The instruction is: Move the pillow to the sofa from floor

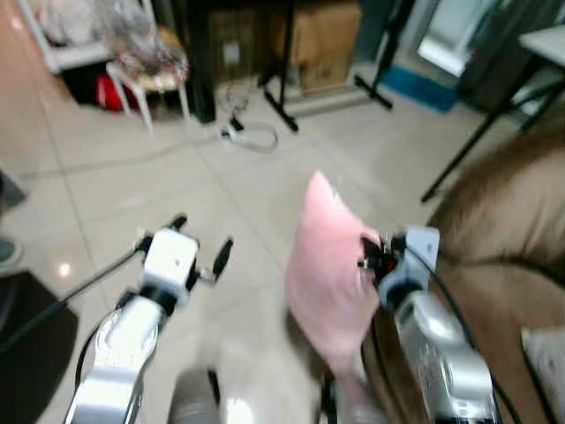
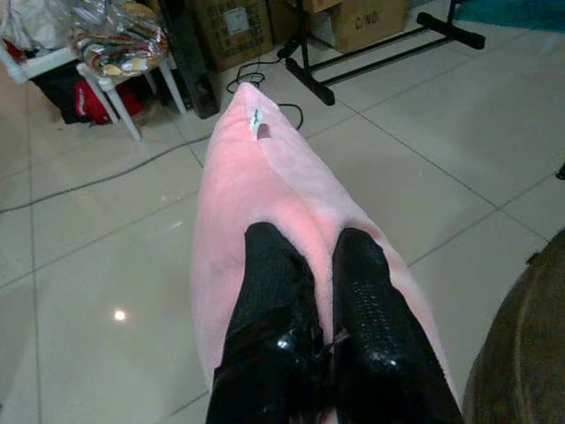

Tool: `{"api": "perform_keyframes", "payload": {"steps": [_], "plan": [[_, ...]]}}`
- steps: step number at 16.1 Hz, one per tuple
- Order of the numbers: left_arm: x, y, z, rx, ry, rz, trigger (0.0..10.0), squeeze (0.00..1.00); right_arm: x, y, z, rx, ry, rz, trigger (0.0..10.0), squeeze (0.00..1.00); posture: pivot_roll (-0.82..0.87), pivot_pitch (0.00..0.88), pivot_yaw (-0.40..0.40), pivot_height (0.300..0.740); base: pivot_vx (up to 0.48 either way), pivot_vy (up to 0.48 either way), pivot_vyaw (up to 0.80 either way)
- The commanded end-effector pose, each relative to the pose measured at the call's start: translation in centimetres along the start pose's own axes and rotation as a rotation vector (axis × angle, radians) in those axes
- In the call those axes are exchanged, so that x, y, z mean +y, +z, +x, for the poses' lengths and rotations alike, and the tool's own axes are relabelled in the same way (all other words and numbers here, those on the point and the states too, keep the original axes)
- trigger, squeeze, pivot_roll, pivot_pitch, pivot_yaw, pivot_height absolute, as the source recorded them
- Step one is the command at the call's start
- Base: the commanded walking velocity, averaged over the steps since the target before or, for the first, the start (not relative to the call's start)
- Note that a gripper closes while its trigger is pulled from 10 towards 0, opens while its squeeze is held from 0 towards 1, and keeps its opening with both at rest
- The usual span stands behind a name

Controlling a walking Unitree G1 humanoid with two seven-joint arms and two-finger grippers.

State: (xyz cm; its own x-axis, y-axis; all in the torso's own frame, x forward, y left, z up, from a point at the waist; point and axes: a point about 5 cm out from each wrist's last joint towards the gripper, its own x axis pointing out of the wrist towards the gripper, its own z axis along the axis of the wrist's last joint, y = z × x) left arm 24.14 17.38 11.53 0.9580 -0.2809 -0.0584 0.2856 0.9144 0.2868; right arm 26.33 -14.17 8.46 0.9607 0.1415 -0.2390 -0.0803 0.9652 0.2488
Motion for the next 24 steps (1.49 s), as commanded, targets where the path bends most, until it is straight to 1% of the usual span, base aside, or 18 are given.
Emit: {"api": "perform_keyframes", "payload": {"steps": [1,5,11,12,16,17,20,21,22,24], "plan": [[-0.2,0.0,0.1,-0.001,-0.008,0.000,10.0,0.00,-0.2,1.6,-0.2,-0.066,-0.007,-0.007,10.0,0.00,0.03,0.000,-0.090,0.710,0.000,0.000,0.00],[-0.1,0.0,0.3,-0.003,-0.009,0.003,10.0,0.00,-0.4,1.4,-0.3,-0.060,-0.016,-0.005,10.0,0.00,0.03,0.000,-0.089,0.740,0.000,0.000,0.00],[0.1,0.1,0.2,-0.001,-0.016,0.012,10.0,0.00,-0.2,1.3,-0.3,-0.056,-0.019,-0.003,10.0,0.00,0.03,0.000,-0.082,0.740,0.000,0.000,0.00],[0.1,0.1,0.3,-0.002,-0.020,0.015,10.0,0.00,-0.2,1.5,-0.3,-0.062,-0.020,0.001,10.0,0.00,0.03,0.000,-0.077,0.740,0.000,0.000,0.00],[0.2,0.3,0.4,-0.007,-0.028,0.017,10.0,0.00,0.6,3.8,-0.1,-0.159,0.013,0.039,10.0,0.00,0.03,0.000,-0.071,0.740,0.000,0.000,0.00],[0.2,0.3,0.4,-0.008,-0.029,0.017,10.0,0.00,0.8,3.9,0.0,-0.151,0.016,0.038,10.0,0.00,0.03,0.000,-0.071,0.740,0.000,0.000,0.00],[0.4,0.3,0.5,-0.006,-0.025,0.015,10.0,0.00,0.8,3.7,-0.1,-0.148,-0.007,0.062,10.0,0.00,0.03,0.000,-0.068,0.740,0.000,0.000,-0.80],[0.4,0.3,0.5,-0.007,-0.025,0.015,10.0,0.00,0.7,3.9,-0.1,-0.154,-0.012,0.061,10.0,0.00,0.04,0.000,-0.067,0.740,0.000,0.000,-0.80],[0.5,0.3,0.5,-0.007,-0.024,0.016,10.0,0.00,0.6,4.6,-0.1,-0.174,-0.018,0.067,10.0,0.00,0.04,0.000,-0.065,0.740,0.000,0.000,-0.80],[0.6,0.4,0.4,-0.009,-0.022,0.017,10.0,0.00,0.6,4.9,0.0,-0.183,-0.022,0.071,10.0,0.00,0.04,0.000,-0.066,0.740,0.000,0.000,-0.80]]}}
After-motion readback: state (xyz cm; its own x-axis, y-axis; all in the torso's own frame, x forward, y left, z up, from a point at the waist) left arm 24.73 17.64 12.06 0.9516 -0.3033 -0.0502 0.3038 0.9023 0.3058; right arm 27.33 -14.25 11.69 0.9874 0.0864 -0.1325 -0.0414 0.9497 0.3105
